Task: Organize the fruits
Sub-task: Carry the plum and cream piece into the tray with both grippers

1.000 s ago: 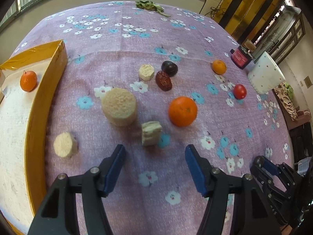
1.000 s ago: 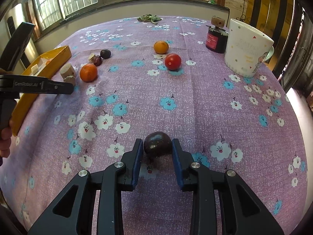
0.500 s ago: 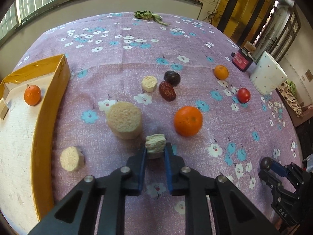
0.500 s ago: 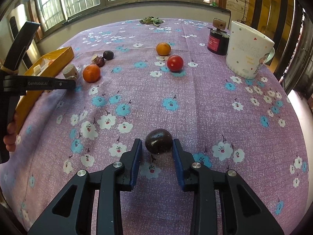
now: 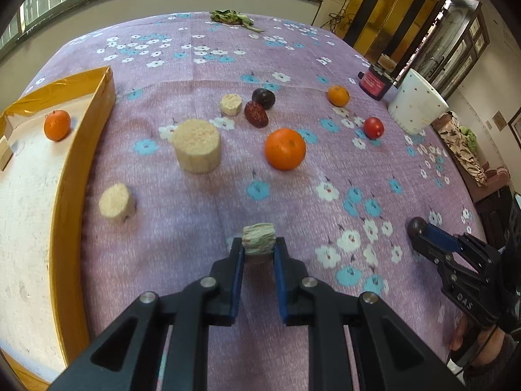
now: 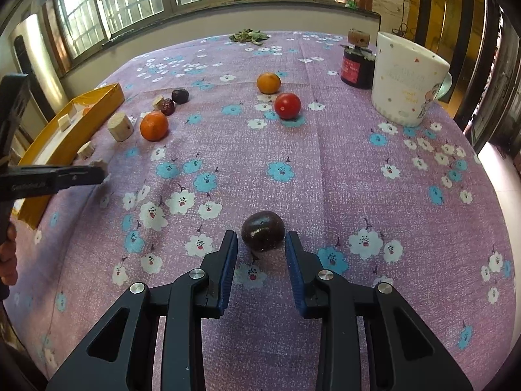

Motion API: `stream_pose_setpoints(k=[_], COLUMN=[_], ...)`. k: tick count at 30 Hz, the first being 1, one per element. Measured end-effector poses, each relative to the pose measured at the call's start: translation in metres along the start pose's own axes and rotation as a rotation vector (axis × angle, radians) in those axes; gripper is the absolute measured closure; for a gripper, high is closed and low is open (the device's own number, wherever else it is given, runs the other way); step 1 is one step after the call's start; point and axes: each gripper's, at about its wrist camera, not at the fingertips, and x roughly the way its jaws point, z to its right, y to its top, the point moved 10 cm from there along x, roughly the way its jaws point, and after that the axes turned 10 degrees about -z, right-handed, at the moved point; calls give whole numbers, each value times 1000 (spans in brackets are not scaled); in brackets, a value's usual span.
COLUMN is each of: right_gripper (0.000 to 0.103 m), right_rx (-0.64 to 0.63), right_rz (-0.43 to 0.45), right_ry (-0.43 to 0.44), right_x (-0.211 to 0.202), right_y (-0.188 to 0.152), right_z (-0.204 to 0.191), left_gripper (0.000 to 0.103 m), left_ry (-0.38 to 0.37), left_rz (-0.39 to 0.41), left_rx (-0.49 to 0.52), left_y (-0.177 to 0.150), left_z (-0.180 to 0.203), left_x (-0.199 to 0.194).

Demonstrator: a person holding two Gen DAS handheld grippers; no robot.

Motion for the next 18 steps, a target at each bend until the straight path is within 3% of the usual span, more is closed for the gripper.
stream_pose_setpoints(k=[9,18], right_gripper=[78,78], right_rx=[-19,-22], right_rz=[3,45], right_ry=[-34,-28], right_x=[8,-21], right_y=[7,10], right_z=[0,-9], left_gripper=[83,83], left_ry=[-8,-27], left_rz=[-11,7], left_rx=[17,7], left_y=[-12,-15], left_z=[1,-3], left_x=[-2,-14])
